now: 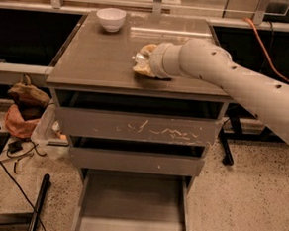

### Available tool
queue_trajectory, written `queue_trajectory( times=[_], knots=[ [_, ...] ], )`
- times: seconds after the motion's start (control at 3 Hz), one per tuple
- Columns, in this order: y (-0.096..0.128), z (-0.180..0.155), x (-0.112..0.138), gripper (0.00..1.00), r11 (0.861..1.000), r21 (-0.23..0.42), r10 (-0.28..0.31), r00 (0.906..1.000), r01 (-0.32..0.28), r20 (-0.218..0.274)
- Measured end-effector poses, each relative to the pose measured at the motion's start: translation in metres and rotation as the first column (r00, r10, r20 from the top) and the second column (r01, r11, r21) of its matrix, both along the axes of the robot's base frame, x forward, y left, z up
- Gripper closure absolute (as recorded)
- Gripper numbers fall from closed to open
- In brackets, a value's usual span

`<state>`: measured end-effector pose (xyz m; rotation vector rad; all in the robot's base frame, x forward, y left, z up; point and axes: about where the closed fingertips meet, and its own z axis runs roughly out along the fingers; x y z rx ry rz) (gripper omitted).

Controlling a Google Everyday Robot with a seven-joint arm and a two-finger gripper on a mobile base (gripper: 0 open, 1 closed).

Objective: Pick redbull can from bottom drawer and place on counter

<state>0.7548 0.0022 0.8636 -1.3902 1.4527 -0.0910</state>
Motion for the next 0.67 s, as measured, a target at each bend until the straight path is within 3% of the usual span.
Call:
queue_trajectory(
  times=[0.67],
  knots=[
    [0.0001, 0.0000, 0.0000, 0.36, 1.000, 0.000, 0.000, 1.0000, 0.000, 0.000]
  ],
)
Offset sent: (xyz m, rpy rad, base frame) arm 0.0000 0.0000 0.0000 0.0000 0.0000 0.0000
